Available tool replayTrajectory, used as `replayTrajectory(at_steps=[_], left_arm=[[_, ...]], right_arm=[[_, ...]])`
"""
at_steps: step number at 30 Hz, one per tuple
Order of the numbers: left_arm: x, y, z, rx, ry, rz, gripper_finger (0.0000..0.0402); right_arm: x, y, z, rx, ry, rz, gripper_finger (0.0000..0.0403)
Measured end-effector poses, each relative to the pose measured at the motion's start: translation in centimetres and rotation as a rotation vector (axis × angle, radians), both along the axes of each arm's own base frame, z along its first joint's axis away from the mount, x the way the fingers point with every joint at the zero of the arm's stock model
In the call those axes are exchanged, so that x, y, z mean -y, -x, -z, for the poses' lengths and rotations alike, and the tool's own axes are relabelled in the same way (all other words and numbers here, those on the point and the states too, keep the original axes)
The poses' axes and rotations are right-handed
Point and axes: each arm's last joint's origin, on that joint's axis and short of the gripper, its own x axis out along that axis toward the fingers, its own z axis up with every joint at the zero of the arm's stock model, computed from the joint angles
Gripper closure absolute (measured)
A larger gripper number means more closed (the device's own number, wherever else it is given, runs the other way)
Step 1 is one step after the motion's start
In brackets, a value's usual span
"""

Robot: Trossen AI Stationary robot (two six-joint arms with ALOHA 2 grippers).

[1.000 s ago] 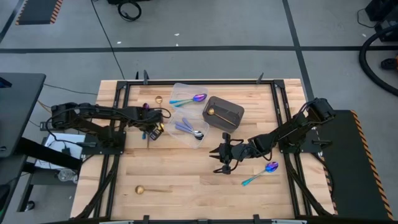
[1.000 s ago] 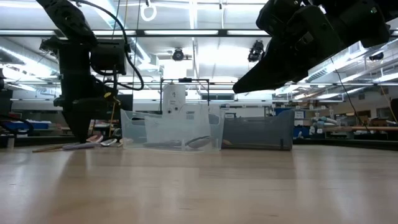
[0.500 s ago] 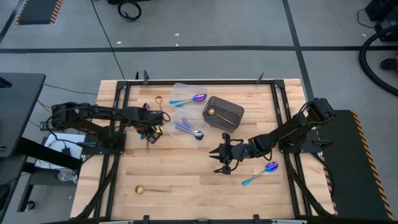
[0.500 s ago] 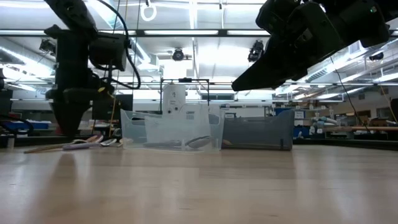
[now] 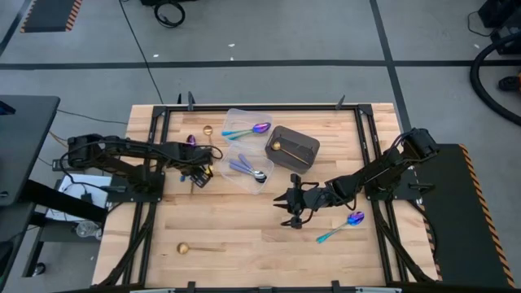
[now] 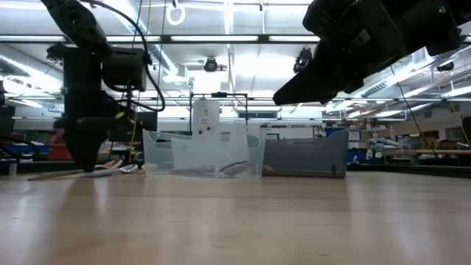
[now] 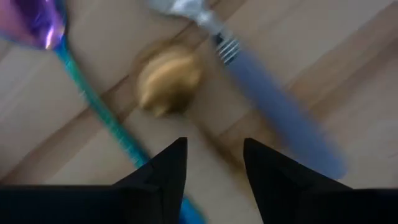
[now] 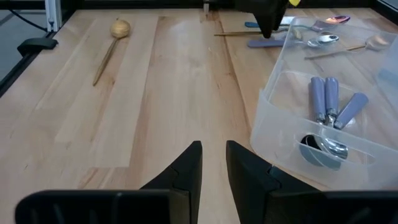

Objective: Sort silverware by color (type)
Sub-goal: Put the gold spoon into the black bin

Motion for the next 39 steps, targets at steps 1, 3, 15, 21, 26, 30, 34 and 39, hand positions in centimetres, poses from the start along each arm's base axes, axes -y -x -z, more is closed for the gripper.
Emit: replayTrajectory(at_steps=[1, 3, 15, 21, 26, 30, 34, 39], left_arm=[[-0.1, 0.1, 0.1, -0.008, 0.002, -0.001, 0.0239], [-0.2, 0.4, 0.3, -0.010, 0.006, -0.008, 0.0250], [0.5, 0.7, 1.1, -0.007, 0.006, 0.022, 0.0385], [0.5, 0.4, 0.6, -0.017, 0.007, 0.028, 0.0382], [0.4, -0.3, -1.0, -0.049, 0.007, 0.058, 0.0384], [0.2, -0.5, -2.1, -0.086, -0.022, 0.072, 0.0384], [0.0, -1.0, -3.3, -0.094, -0.053, 0.088, 0.0384], [-0.2, -1.9, -4.8, -0.077, -0.098, 0.125, 0.0384]], right_arm=[[0.0, 0.0, 0.0, 0.002, -0.001, -0.001, 0.0320], [0.0, 0.0, 0.0, 0.004, -0.002, -0.002, 0.0320], [0.0, -0.1, -0.2, 0.017, 0.007, -0.008, 0.0320], [0.0, -0.1, -0.2, 0.017, 0.007, -0.008, 0.0320], [0.0, -0.1, -0.2, 0.017, 0.007, -0.008, 0.0320], [0.0, -0.1, -0.1, 0.014, 0.008, -0.008, 0.0320], [0.0, 0.0, 0.0, -0.005, 0.015, -0.008, 0.0320], [0.0, 0.0, 0.1, -0.006, 0.015, -0.008, 0.0320]])
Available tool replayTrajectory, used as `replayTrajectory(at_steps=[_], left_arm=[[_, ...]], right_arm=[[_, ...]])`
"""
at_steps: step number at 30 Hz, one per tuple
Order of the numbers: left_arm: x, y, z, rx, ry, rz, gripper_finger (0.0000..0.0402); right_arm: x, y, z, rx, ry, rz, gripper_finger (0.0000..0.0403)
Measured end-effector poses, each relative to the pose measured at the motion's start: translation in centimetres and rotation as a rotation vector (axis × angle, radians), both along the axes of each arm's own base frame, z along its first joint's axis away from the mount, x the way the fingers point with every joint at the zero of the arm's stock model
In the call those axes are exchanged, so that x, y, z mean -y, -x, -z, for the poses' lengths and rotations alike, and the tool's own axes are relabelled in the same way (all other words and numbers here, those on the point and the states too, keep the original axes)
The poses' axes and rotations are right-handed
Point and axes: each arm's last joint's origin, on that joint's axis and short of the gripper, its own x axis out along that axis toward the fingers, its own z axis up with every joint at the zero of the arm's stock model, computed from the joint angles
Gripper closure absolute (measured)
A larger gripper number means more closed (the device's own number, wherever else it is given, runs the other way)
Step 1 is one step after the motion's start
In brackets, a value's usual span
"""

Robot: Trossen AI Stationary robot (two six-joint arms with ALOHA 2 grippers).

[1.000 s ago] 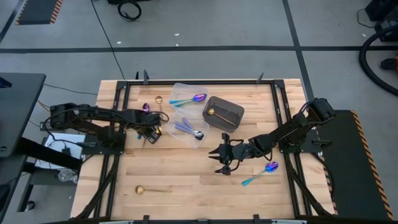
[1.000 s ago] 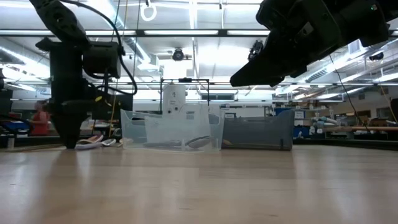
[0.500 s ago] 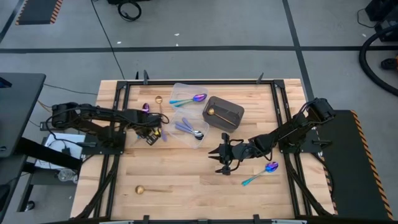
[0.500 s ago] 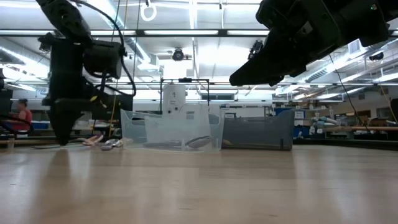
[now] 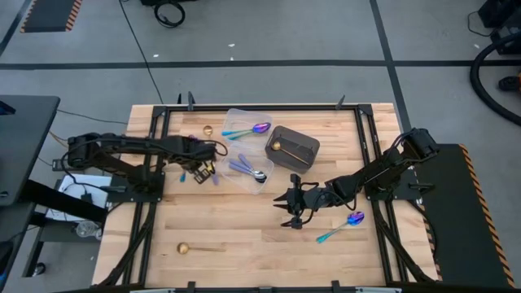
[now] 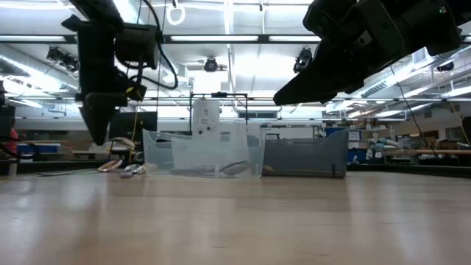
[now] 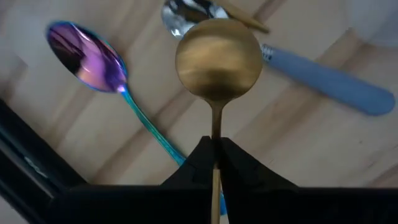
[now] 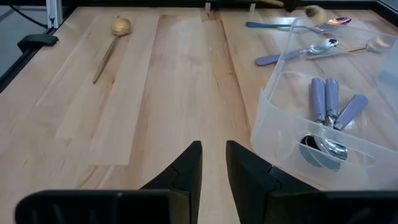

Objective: Sort silverware by color (type)
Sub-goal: Put the gold spoon into the black bin

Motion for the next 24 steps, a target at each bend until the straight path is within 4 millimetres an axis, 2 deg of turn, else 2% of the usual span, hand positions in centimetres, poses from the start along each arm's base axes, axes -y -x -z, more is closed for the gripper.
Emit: replayTrajectory(at_steps=[6, 15, 24], left_arm=[[-0.1, -1.1, -1.8, 0.040, -0.060, 0.057, 0.0384], [0.9, -2.7, -4.6, 0.099, -0.157, 0.151, 0.0384], [1.9, -5.0, -5.9, 0.245, -0.305, 0.360, 0.0384]], right_arm=[[0.0, 0.0, 0.0, 0.000, 0.000, 0.000, 0.0320], [0.0, 0.0, 0.0, -0.003, 0.003, 0.004, 0.0320], [0.3, 0.2, 0.2, -0.035, 0.005, 0.046, 0.0320]])
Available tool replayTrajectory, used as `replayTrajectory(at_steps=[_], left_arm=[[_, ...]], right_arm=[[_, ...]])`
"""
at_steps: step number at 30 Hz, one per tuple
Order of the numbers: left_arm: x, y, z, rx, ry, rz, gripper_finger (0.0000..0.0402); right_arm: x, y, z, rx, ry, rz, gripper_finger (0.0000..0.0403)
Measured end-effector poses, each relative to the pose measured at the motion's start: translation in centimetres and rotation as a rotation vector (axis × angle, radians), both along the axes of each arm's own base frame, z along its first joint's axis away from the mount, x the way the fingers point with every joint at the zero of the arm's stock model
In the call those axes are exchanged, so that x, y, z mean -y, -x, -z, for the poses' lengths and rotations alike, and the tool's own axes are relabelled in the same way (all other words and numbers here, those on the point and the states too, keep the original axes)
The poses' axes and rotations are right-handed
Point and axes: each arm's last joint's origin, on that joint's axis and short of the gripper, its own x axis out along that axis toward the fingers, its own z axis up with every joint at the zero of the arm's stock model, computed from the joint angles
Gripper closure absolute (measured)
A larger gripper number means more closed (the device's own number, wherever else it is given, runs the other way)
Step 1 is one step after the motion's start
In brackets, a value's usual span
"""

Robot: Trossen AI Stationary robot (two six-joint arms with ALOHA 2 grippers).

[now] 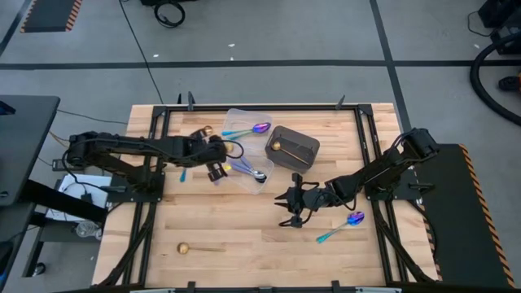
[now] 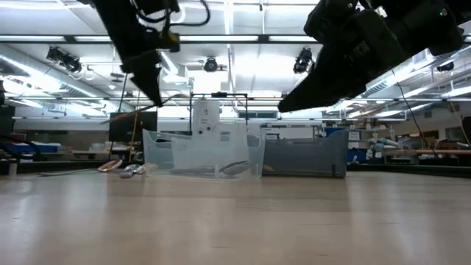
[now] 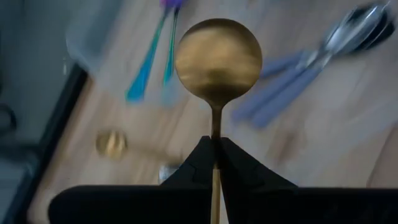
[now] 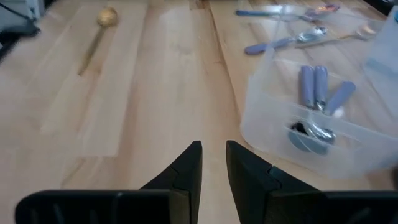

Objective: Sort silverware by color (type)
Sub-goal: Put the gold spoon into the black bin

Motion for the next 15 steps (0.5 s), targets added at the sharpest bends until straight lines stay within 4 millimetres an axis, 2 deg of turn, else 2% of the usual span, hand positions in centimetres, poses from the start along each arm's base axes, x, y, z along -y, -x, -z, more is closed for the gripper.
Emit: replayTrajectory(at_steps=[6, 15], left_arm=[[-0.2, -1.6, -1.0, 0.118, -0.094, 0.126, 0.0384], [-0.4, -3.8, -2.0, 0.234, -0.239, 0.271, 0.0385]], right_arm=[[0.6, 1.3, -1.7, -0.017, -0.025, 0.087, 0.0320], [2.0, 3.9, -4.6, 0.029, -0.046, 0.338, 0.0320]])
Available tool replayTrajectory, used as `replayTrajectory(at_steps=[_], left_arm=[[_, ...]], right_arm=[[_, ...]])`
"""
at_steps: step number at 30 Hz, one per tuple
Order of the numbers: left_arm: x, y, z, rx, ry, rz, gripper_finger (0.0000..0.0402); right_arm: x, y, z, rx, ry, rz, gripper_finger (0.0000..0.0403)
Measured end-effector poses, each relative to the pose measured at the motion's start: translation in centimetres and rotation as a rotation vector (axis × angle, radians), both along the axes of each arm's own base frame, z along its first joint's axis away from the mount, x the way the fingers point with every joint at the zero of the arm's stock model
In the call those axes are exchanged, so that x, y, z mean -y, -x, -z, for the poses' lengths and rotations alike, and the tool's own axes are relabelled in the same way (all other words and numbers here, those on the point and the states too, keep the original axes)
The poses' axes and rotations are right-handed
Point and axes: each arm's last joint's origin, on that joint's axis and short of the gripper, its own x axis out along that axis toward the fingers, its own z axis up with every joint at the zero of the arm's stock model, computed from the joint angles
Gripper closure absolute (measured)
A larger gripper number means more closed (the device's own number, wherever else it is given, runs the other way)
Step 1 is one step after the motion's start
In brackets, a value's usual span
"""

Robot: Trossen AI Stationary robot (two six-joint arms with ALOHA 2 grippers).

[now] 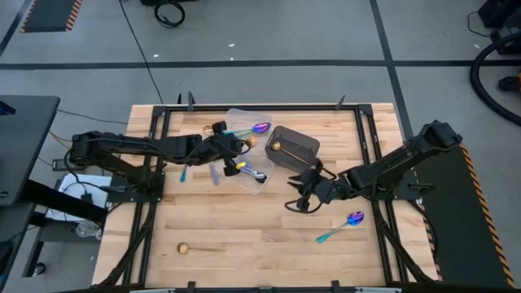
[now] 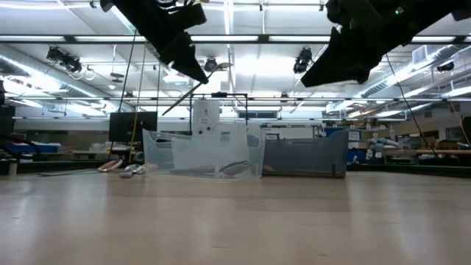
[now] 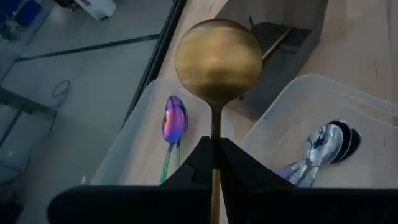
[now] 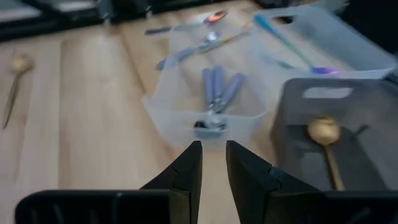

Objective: Sort silverware by color (type)
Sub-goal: Put the gold spoon into the black bin

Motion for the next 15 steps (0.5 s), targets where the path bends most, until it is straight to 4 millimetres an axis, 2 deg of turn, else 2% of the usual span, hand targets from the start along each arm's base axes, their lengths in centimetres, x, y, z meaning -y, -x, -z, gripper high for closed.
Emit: replayTrajectory(at_steps=[8, 15], left_arm=[[-0.1, -1.7, -0.1, 0.090, -0.022, 0.136, 0.0385], [0.0, -2.9, -1.9, 0.281, -0.093, 0.261, 0.0385]], right_arm=[[0.4, 0.2, -1.4, 0.066, 0.028, 0.012, 0.0320], [0.8, -0.5, -2.6, 0.137, 0.146, -0.023, 0.0320]])
